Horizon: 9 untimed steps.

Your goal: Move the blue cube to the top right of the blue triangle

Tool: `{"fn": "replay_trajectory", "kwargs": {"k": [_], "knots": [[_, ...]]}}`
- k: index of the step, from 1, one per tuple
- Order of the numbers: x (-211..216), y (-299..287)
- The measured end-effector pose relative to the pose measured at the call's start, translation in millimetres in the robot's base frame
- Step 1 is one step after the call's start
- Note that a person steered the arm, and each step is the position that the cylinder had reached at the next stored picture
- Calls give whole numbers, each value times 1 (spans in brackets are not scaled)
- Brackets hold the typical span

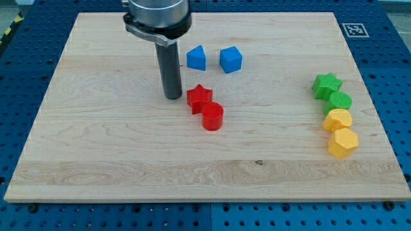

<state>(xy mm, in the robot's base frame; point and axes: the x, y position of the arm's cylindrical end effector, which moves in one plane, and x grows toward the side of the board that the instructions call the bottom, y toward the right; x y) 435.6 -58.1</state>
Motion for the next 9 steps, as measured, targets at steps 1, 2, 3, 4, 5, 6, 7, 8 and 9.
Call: {"fn": "replay_trajectory", "kwargs": {"k": [1,2,3,4,5,6,7,8,9], "knots": [[0,21],[0,45],[0,53],[-22,53],[-60,82],[-65,124],[-82,132],[-109,148],[-141,168]]}}
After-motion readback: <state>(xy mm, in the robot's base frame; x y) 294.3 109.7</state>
